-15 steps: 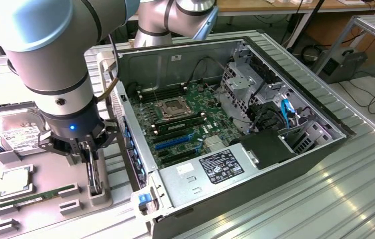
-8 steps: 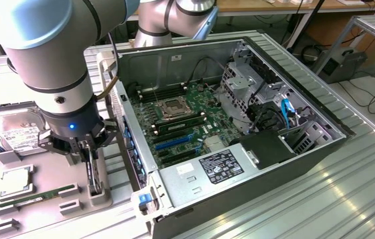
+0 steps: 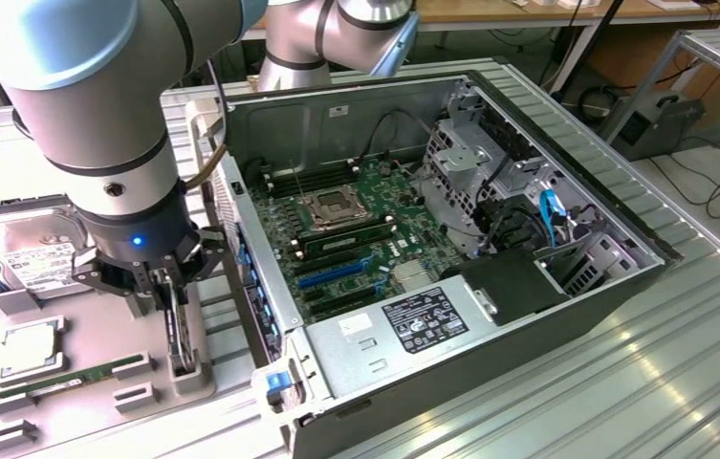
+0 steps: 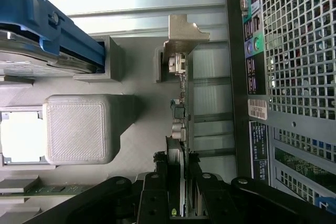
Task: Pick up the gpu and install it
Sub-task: 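Pick up the gpu and move the gpu toward the slot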
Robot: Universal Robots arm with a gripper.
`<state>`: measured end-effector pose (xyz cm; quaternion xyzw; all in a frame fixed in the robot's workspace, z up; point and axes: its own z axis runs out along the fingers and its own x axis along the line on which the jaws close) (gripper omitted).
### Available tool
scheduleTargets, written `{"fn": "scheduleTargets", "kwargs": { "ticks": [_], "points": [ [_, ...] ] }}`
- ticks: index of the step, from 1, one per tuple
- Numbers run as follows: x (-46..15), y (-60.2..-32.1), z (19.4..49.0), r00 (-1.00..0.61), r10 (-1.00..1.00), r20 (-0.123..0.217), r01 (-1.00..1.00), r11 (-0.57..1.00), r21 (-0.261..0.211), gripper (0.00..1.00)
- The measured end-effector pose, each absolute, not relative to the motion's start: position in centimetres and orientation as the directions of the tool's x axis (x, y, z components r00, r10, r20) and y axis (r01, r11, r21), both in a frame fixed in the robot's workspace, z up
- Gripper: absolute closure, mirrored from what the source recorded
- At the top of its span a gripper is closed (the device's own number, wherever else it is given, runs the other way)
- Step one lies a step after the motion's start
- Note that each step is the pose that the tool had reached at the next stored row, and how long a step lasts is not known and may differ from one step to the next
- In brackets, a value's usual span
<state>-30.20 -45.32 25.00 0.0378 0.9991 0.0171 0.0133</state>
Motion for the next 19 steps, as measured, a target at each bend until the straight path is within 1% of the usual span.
{"fn": "scheduleTargets", "kwargs": {
  "ticks": [19],
  "points": [
    [-30.21,-45.27,25.48,-0.997,0.076,-0.025,0.075,0.997,0.035,0.74]
  ]
}}
